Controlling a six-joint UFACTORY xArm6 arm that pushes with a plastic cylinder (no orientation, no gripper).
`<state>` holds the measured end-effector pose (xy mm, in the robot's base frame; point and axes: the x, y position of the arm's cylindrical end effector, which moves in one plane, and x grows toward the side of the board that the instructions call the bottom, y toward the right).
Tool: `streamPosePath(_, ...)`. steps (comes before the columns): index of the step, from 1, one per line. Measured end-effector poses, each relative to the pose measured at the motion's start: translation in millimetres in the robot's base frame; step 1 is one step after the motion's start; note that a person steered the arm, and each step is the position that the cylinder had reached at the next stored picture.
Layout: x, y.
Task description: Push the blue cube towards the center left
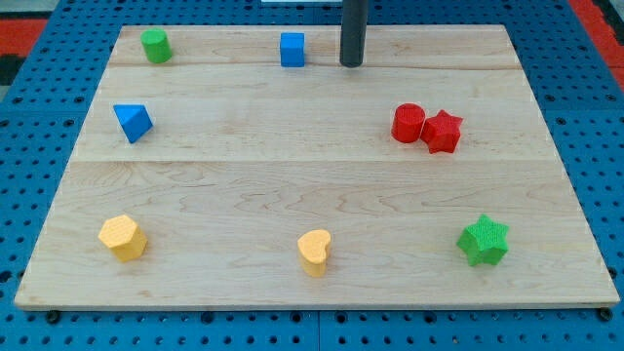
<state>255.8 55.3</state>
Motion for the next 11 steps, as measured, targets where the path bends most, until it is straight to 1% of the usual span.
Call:
streamPosePath(1,-47,20)
streamPosePath(2,-64,5)
streamPosePath(4,-63,-56)
streamPosePath(5,-62,-99)
streamPosePath(7,-48,-68)
streamPosePath(8,-31,-82)
streamPosePath(9,-8,-84)
streamPosePath(11,22,-85)
